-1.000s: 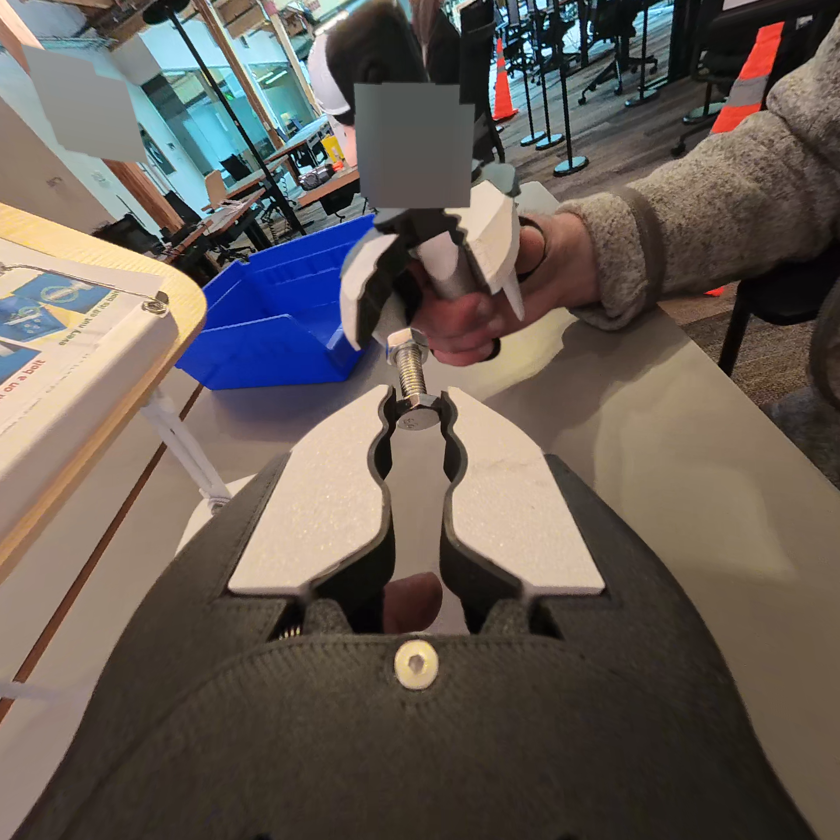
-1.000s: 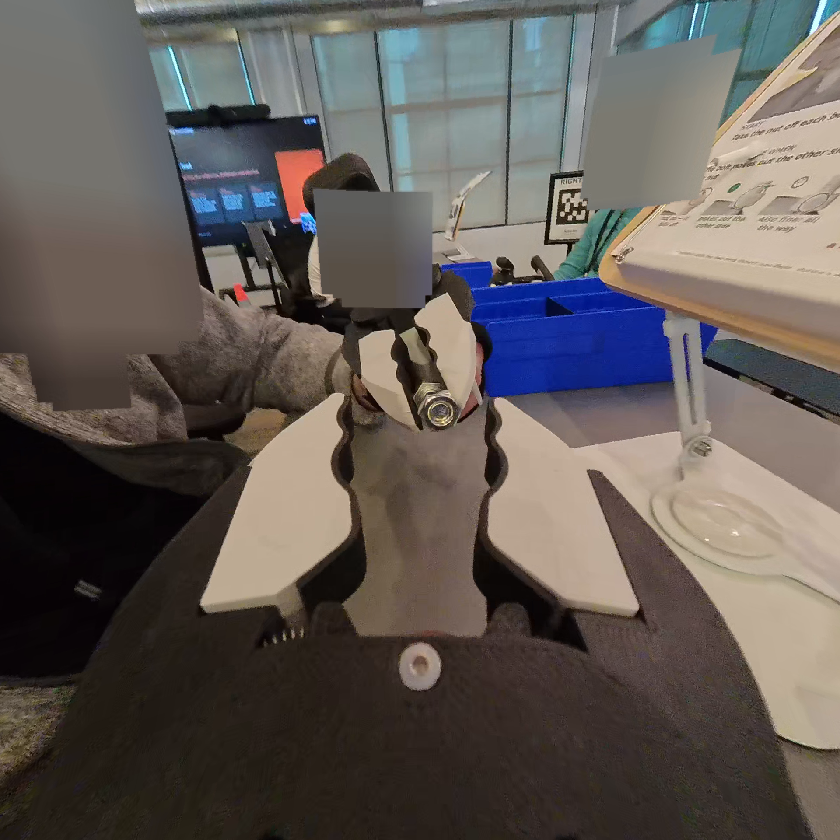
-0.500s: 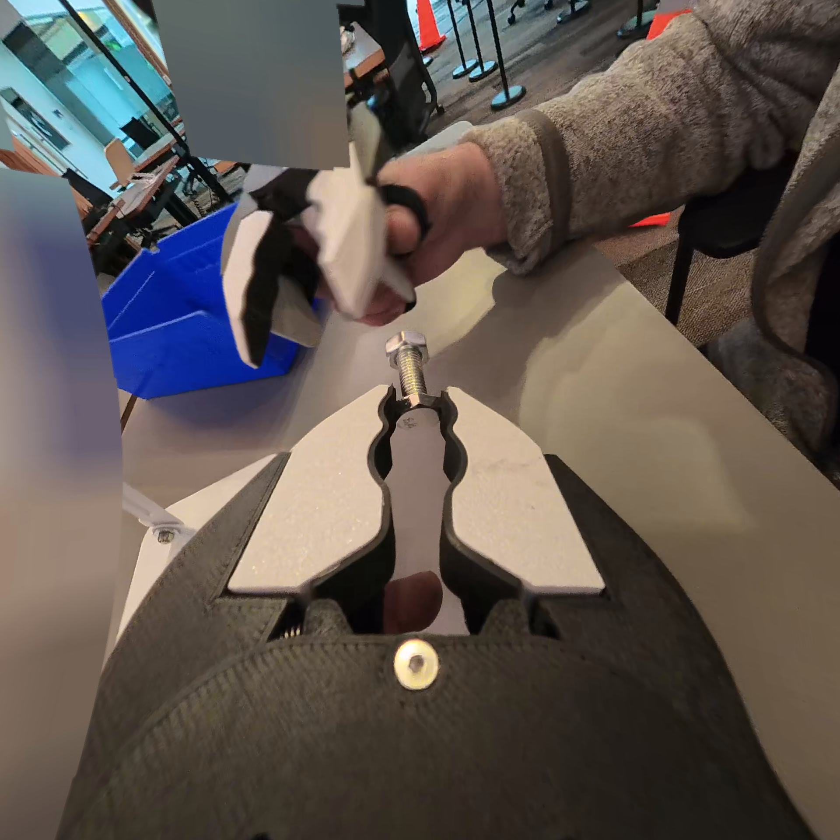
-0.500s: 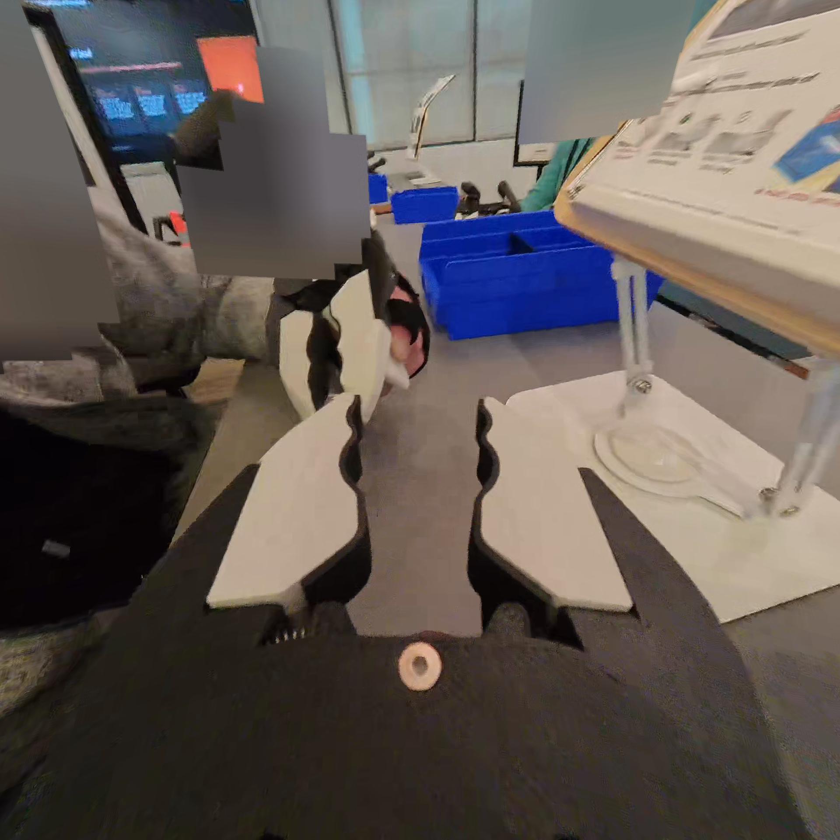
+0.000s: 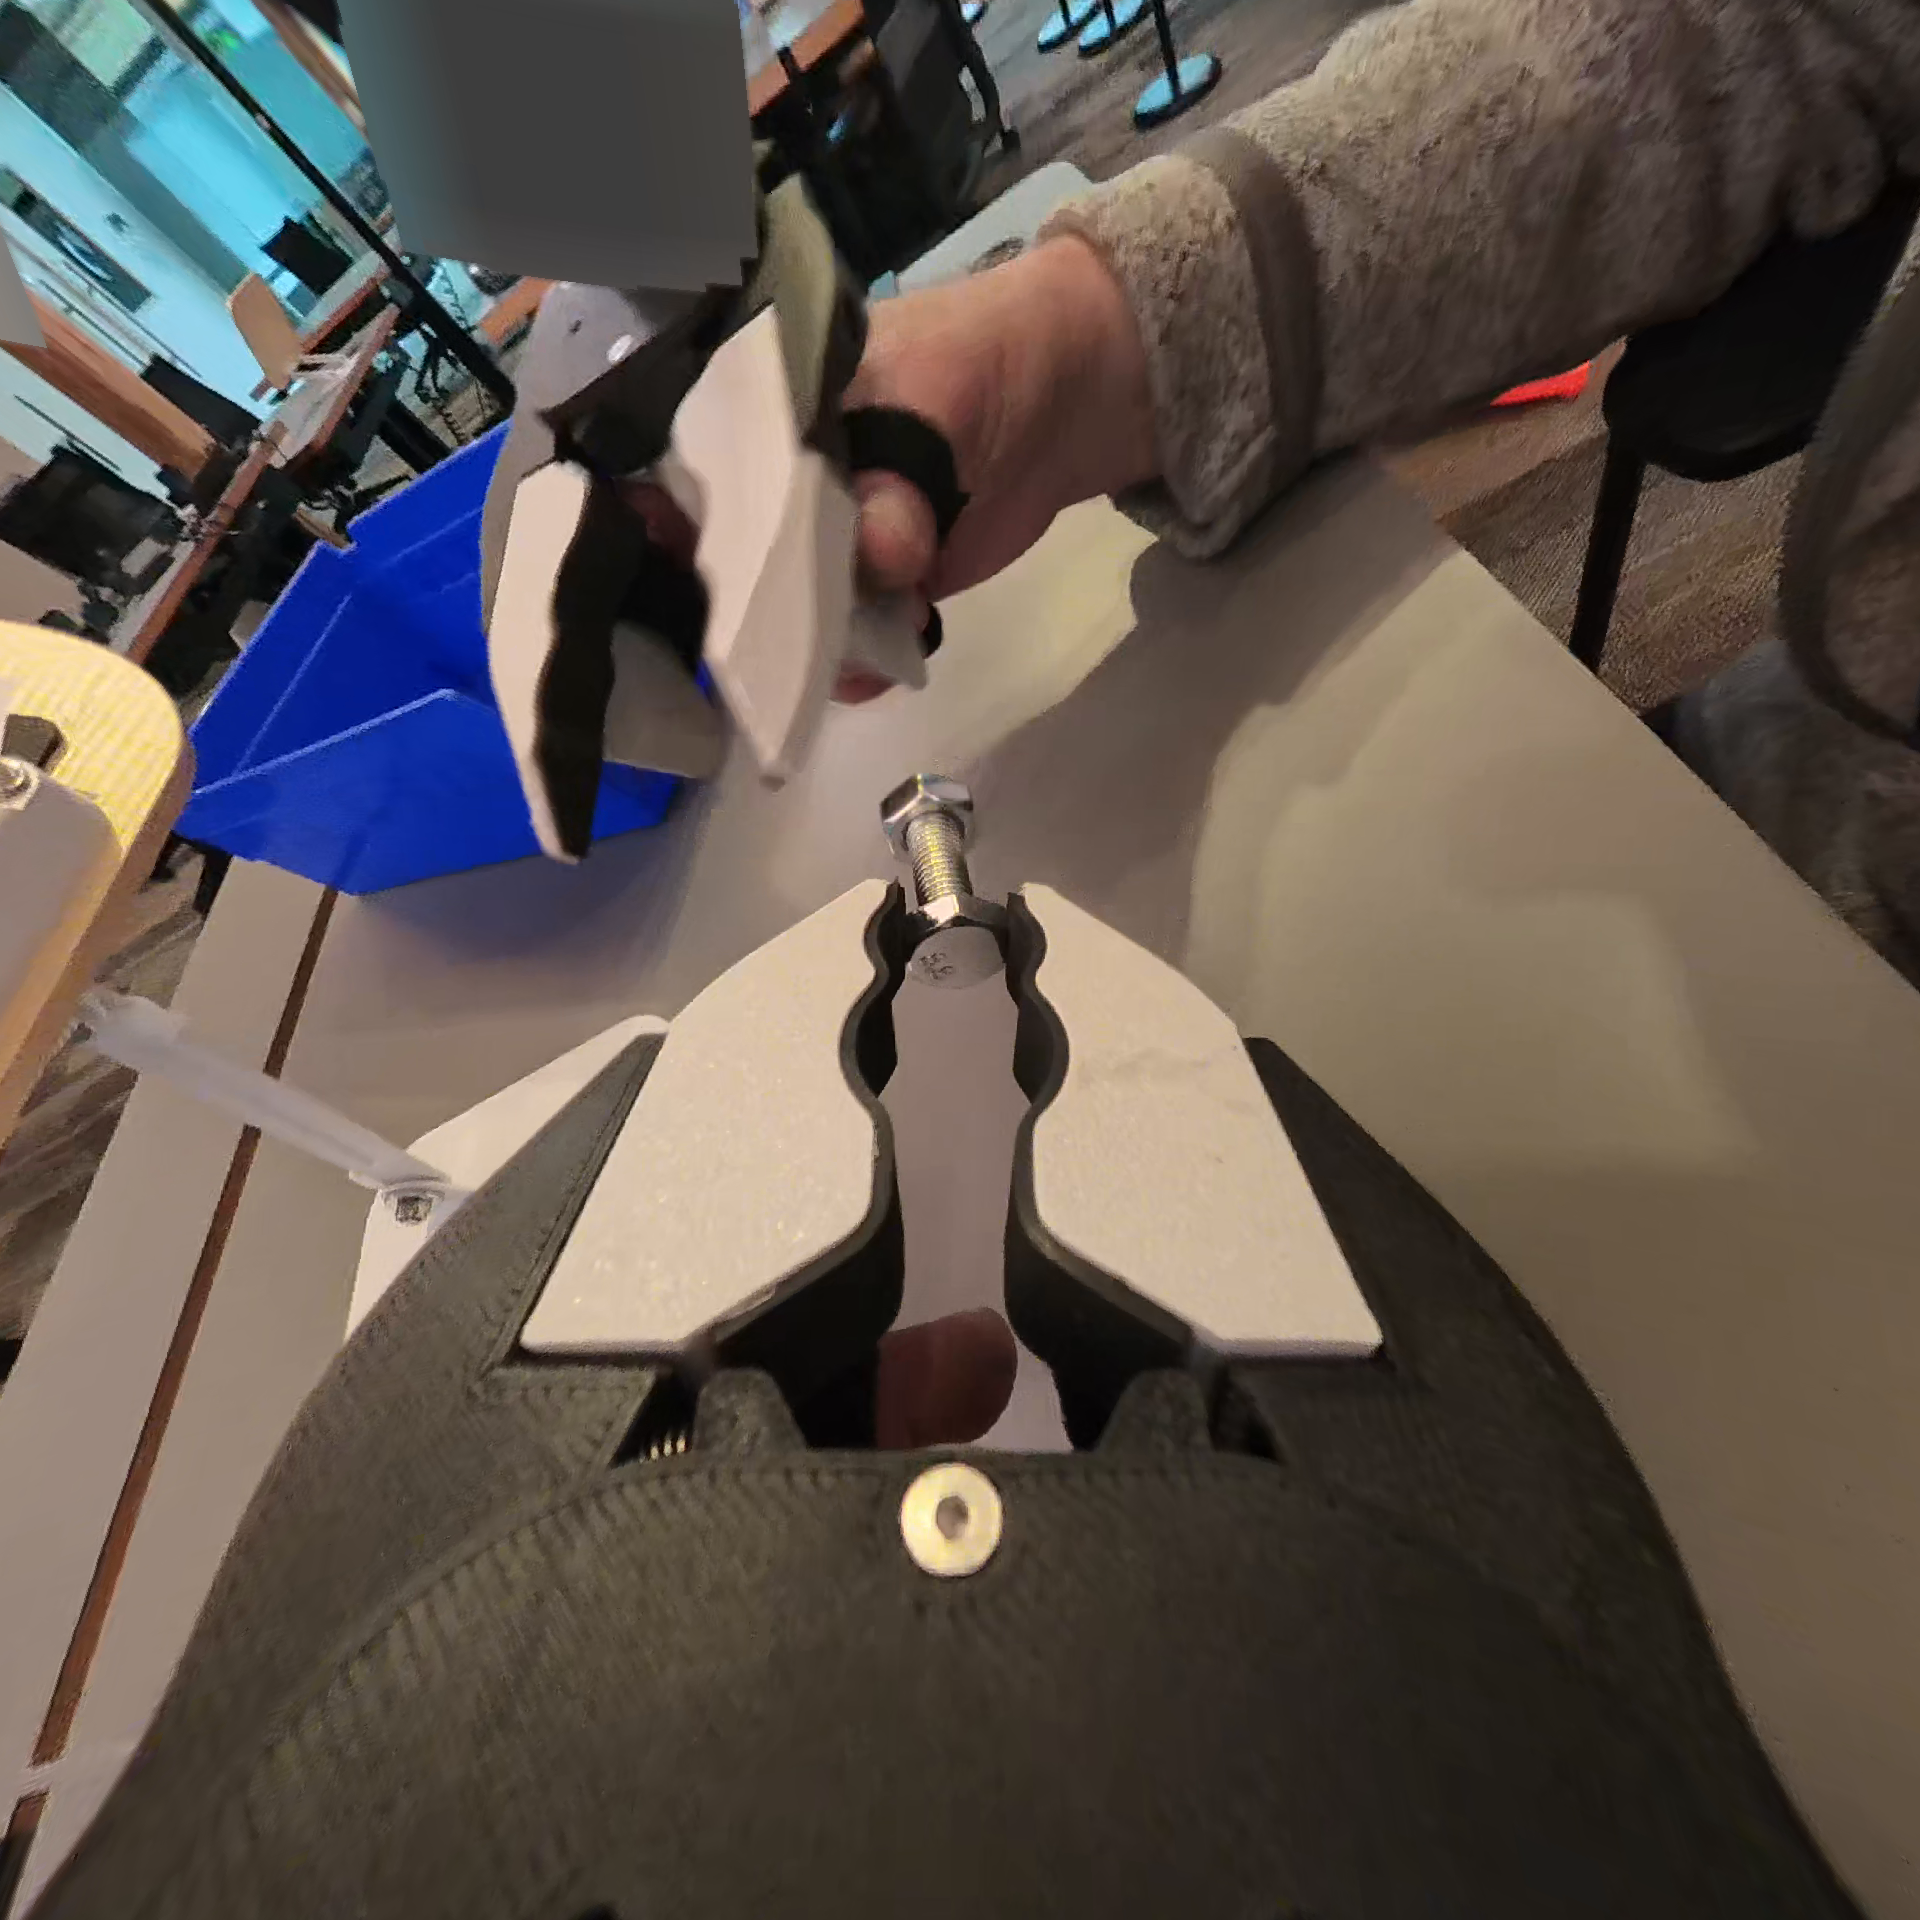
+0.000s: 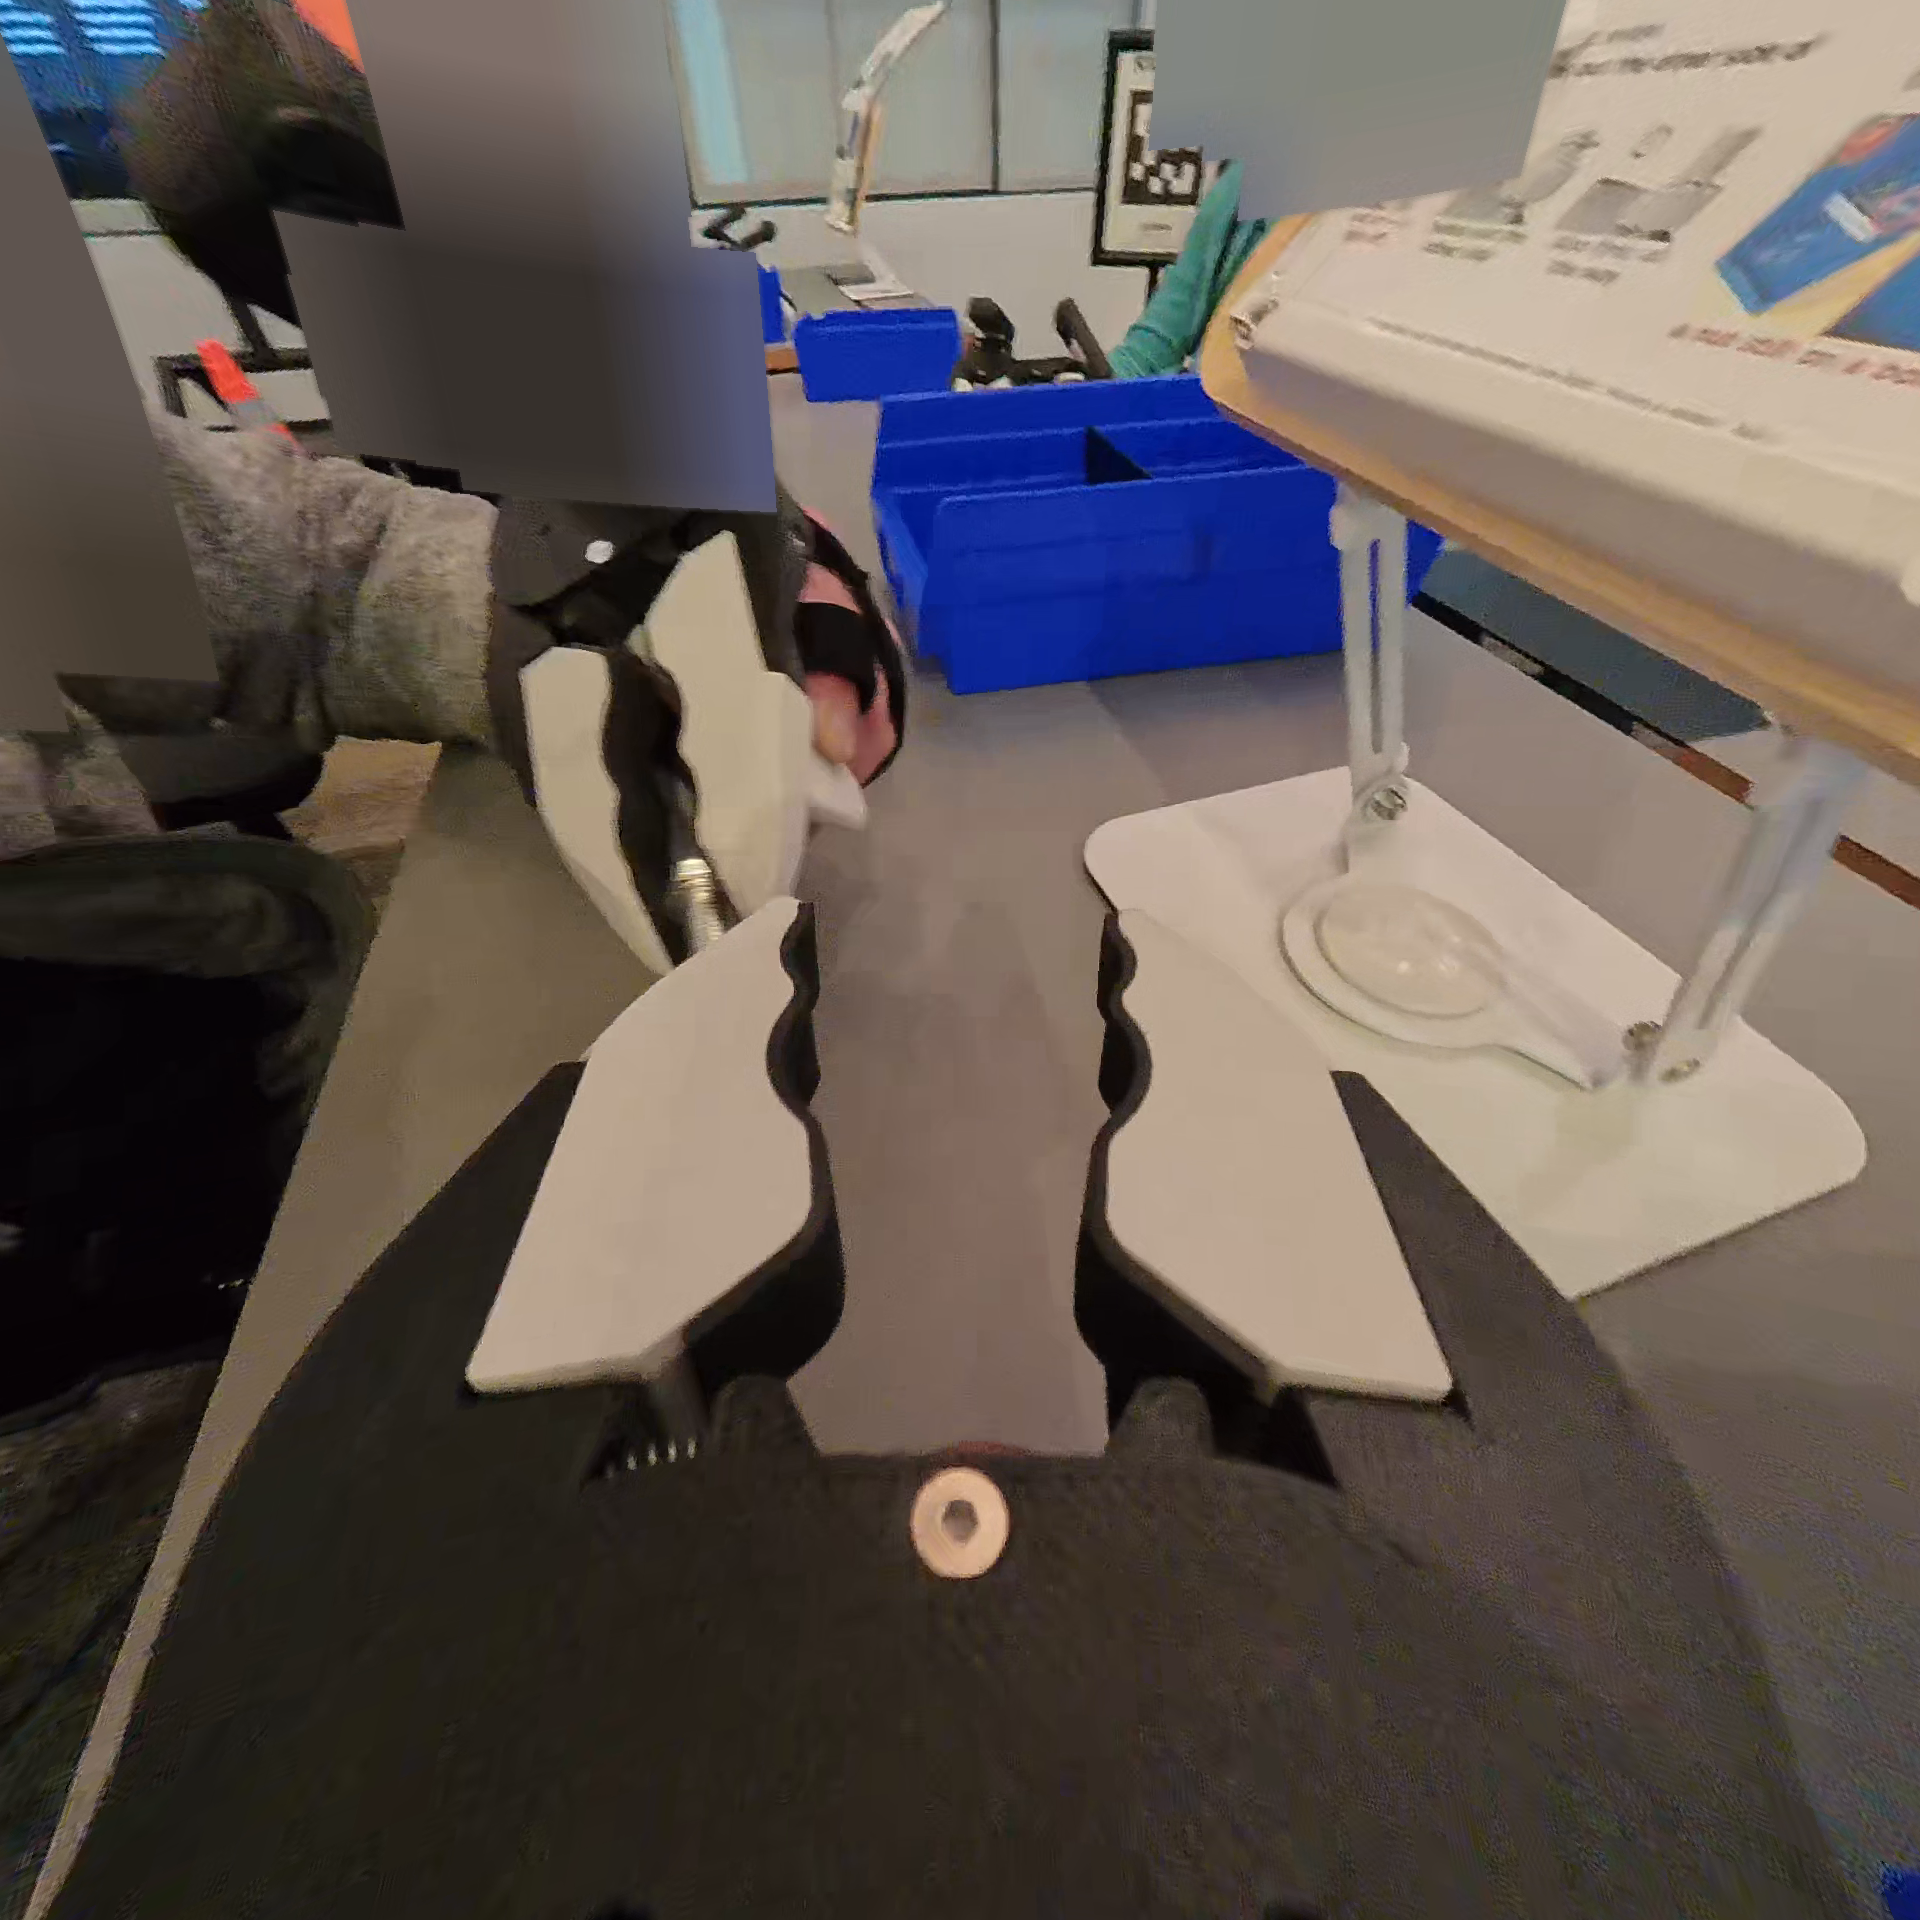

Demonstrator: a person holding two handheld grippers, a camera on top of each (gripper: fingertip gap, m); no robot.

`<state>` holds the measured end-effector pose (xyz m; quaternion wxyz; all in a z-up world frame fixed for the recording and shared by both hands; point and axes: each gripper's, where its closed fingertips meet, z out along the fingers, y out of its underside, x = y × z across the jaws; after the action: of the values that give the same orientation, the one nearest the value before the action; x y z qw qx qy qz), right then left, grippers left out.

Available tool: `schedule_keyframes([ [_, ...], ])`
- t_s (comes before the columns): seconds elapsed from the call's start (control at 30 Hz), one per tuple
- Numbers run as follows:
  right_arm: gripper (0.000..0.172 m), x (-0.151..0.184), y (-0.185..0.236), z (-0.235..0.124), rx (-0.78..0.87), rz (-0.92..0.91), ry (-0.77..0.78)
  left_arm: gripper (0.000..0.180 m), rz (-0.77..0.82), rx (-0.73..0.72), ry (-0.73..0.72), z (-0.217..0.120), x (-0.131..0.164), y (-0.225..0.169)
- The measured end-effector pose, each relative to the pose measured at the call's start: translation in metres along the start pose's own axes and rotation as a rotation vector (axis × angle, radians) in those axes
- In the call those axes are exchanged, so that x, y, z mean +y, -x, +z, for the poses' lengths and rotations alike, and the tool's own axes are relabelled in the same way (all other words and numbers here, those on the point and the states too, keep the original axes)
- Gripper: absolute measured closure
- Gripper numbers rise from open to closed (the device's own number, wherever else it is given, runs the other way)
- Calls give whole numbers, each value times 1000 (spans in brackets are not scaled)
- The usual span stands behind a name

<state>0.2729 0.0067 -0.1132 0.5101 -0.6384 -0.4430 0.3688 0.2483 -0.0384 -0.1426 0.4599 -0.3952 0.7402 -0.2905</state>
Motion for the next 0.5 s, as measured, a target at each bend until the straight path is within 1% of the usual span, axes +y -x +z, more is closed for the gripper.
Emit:
schedule_keyframes([
  [0.07, 111, -4, 15, 2, -54, -57, -19, 163, -39, -2, -13, -2, 3, 4],
  [0.17, 98, 10, 22, 12, -83, -88, 69, 162, -58, -3, -40, -5, 0, 7],
  [0.2, 97, 13, 23, 14, -87, -86, 81, 162, -55, 0, -42, -5, -1, 6],
  [0.27, 100, 9, 20, 14, -71, -81, 60, 163, -33, 11, -33, -3, -2, 1],
  [0.3, 109, 6, 12, 12, -29, -67, 51, 163, -20, 18, -31, -3, -3, -2],
  [0.33, 131, 8, -3, 8, 53, -47, 63, 163, -6, 32, -48, -2, -7, -6],
  [0.37, 130, 9, -10, 4, 72, -17, 59, 163, -4, 25, -54, -2, -10, -6],
  [0.43, 122, 4, 1, 1, -25, 29, -1, 163, -14, 17, -38, -2, -7, -3],
  [0.5, 112, 1, 11, 1, -68, -6, -12, 163, -41, 8, -44, -3, -2, 2],
])
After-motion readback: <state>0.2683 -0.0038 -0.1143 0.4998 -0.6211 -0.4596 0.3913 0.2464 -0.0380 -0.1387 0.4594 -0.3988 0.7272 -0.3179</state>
